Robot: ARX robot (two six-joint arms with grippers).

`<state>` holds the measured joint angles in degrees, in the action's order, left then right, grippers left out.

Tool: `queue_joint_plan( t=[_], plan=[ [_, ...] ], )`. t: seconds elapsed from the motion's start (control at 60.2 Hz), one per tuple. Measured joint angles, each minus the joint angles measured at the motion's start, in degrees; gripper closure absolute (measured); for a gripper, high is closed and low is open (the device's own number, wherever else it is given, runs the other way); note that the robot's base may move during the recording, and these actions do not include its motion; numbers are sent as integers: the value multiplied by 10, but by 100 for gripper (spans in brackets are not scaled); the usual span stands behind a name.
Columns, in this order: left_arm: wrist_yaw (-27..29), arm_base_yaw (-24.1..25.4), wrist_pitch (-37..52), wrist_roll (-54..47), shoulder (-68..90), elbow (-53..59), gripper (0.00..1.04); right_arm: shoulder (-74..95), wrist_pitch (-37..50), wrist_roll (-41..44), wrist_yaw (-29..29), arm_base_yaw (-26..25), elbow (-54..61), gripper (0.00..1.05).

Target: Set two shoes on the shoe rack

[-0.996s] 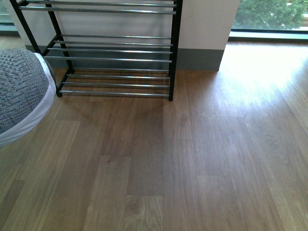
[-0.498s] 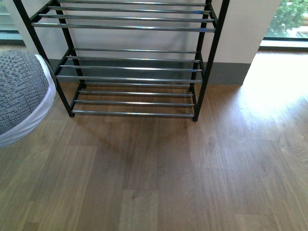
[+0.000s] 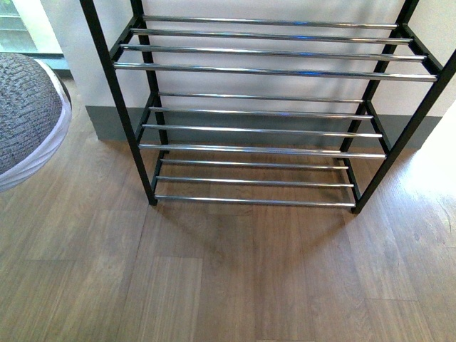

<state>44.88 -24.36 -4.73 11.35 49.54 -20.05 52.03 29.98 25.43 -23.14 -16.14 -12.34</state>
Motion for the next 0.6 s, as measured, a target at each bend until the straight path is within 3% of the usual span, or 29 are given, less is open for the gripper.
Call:
queue_joint_plan(
  t=[0.598],
  plan=[
    [-11,-2,0,0,0,0,103,0,0,0,7,-3,0,103]
  ],
)
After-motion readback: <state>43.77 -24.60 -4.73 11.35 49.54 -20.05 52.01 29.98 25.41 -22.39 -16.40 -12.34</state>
